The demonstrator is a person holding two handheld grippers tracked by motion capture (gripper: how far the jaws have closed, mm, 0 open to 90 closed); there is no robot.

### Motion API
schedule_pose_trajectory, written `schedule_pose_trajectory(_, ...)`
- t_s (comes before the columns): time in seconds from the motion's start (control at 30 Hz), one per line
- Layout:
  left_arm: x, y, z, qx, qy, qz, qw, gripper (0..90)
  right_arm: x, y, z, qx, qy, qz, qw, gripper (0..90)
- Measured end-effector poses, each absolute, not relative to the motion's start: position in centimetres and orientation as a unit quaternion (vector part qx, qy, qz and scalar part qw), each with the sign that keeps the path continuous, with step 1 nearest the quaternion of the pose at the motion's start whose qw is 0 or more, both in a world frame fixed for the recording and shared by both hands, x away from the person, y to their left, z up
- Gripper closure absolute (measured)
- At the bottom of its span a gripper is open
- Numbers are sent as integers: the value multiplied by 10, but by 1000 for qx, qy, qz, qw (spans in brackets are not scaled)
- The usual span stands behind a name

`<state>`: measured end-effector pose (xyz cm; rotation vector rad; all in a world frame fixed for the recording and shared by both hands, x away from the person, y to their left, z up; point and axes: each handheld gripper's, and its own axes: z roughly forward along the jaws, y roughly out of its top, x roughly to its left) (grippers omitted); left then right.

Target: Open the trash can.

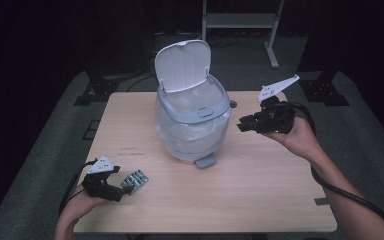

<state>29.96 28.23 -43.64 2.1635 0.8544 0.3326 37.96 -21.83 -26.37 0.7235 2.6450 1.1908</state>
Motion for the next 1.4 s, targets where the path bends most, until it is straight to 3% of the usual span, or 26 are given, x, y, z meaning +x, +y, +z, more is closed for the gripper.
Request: schedule_pose_trajectory(1.4, 308, 273, -456, 860, 344, 147, 347, 61, 363, -272, -379, 281, 854, 435, 52, 481)
